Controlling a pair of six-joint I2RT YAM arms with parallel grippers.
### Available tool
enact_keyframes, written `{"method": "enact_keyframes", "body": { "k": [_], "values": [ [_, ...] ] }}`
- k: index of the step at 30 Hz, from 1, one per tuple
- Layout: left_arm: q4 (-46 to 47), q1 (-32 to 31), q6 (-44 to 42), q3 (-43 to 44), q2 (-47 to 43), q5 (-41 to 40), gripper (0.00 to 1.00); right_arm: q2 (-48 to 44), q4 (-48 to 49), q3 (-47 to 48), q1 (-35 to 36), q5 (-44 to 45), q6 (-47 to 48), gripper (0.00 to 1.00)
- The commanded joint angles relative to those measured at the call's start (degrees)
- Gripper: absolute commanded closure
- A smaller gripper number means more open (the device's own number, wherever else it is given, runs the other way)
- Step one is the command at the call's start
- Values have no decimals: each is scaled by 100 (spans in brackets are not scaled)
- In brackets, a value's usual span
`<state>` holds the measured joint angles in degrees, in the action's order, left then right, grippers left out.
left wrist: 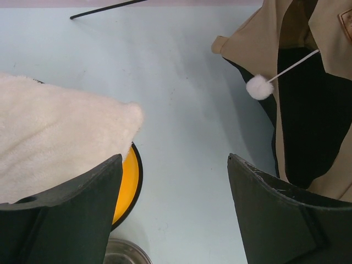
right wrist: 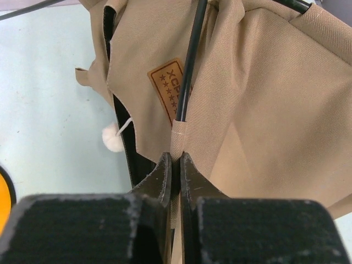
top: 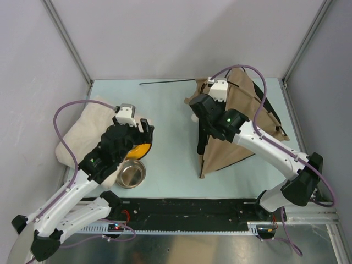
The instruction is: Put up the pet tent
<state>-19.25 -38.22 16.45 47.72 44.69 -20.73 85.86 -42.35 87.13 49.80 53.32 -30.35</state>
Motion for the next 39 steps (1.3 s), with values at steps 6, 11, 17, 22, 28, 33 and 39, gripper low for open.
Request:
{"method": "enact_keyframes", "body": {
  "k": [6,11,17,22,28,33,39],
  "values": [
    [-49,74,-193,151,-165,-28,19,-566,45,89,-173,160,291,100],
    [-180,96,-336,410,-255,-66,18,-1118,759,-232,-402,-91,658,100],
    [-343,96,-426,831,-324,-57,18,-1768,1738,-827,-1058,-1159,930,100],
    [-553,97,-518,1291,-381,-84,17,-2234,2319,-1083,-1423,-2069,1246,100],
    [-1167,96,-545,2138,-311,-312,17,-2599,2690,-1196,-1898,-3447,1522,100],
    [-1296,100,-595,2503,-374,-364,14,-2792,2843,-1263,-2142,-4095,1527,100],
    [-1373,97,-525,2730,-379,-358,14,-2933,3147,-1394,-2333,-4786,1493,100]
  ]
}}
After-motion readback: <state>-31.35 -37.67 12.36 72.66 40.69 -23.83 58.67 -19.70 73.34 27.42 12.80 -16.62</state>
